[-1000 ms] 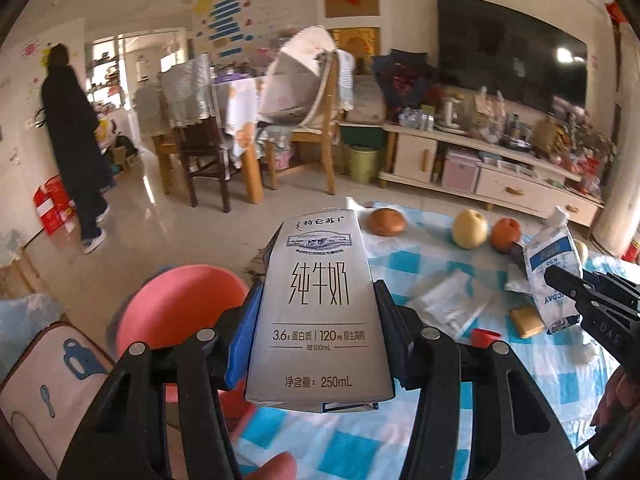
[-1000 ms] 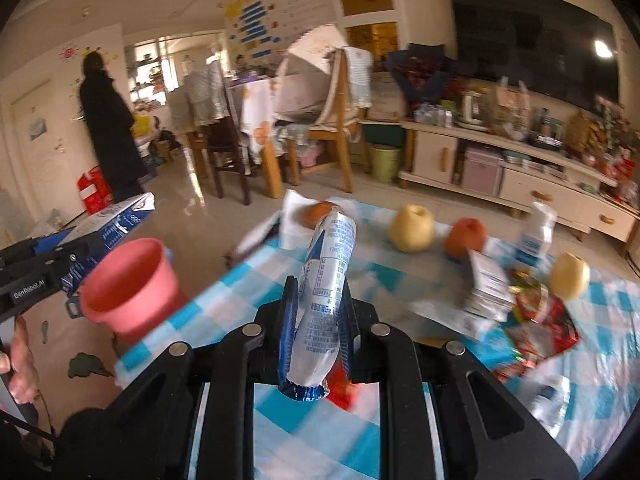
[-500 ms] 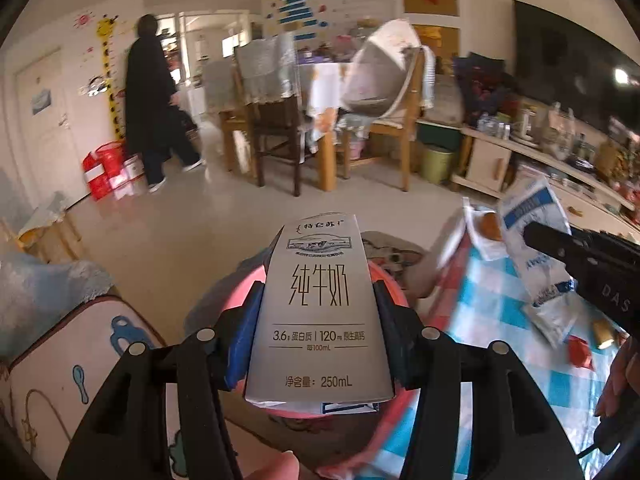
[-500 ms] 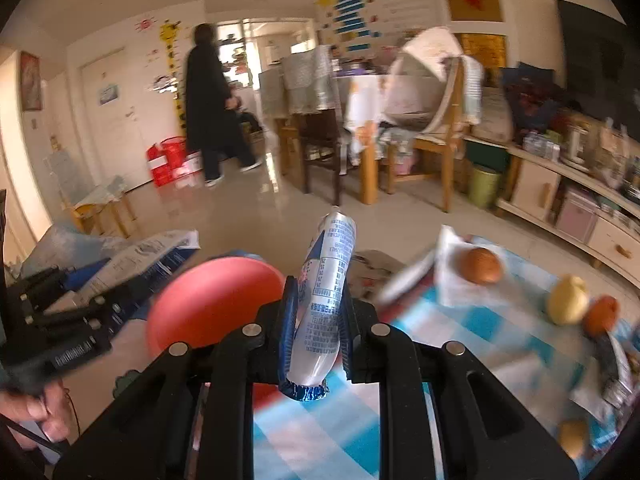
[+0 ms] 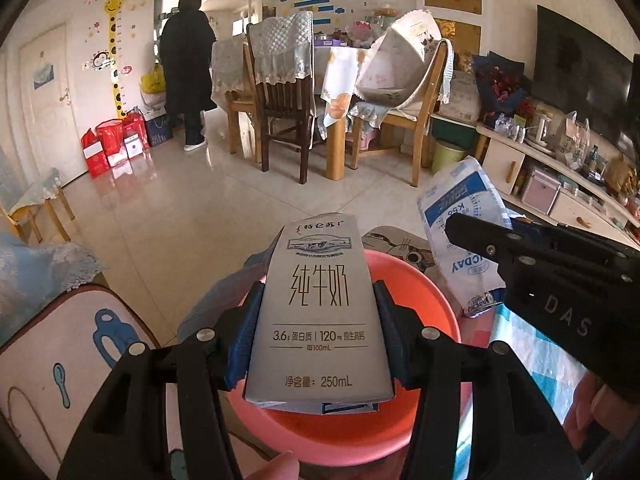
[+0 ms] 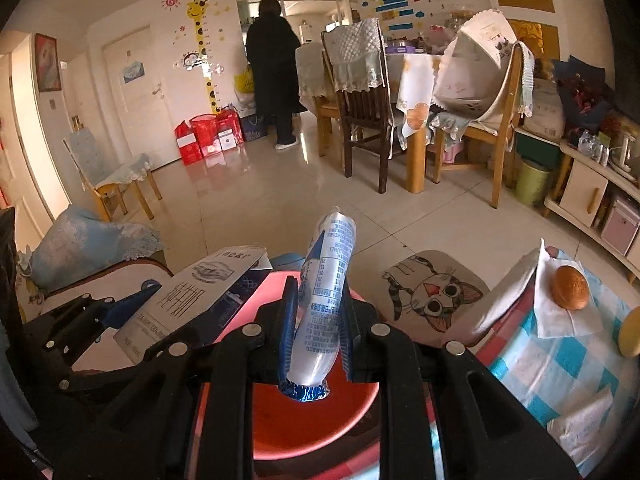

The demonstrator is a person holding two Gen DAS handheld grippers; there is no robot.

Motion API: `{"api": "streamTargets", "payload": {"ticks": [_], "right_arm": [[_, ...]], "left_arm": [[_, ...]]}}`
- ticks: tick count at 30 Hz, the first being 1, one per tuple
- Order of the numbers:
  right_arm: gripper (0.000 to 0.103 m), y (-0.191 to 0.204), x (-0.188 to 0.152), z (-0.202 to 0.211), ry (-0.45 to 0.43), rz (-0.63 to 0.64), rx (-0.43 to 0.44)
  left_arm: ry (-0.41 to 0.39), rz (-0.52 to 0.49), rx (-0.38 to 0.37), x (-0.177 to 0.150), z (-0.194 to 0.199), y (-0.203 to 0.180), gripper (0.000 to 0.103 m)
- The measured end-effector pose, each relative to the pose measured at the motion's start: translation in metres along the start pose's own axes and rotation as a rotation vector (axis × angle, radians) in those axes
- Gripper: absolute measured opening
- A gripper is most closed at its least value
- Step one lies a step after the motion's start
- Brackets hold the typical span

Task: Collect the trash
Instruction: 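Carry both items over the pink bucket and open both tools to drop them, then move both open tools back over the table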

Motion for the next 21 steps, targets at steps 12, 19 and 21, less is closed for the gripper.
{"api": "streamTargets", "payload": {"ticks": [12,19,21], "right_arm": [[0.020,-0.011,-0.011,-0.032,0.063,-0.017,0.050],[0.026,-0.014,-0.021,-0.050,0.122,-0.004,0.059],[0.036,-0.015,-0.023,-0.053,0.129,-0.007,0.059]], "left_arm": [[0.048,0.026,0.012,-0.017,-0.029,0.011,0.055],[0.087,0.024,0.003,-0.030,-0.045,0.007,0.055],[0.097,0.023,0.007,-0.033,-0.049,0.007,0.055]]}}
Point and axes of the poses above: each gripper's, at about its wrist camera, not at the fingertips, and z roughly against the way its jaws point, y to its left, x to its top, the point moved 1 cm from there along -z, roughly the way its jaws point, and after that the axes turned 8 degrees about -y, right-handed, at the moved point
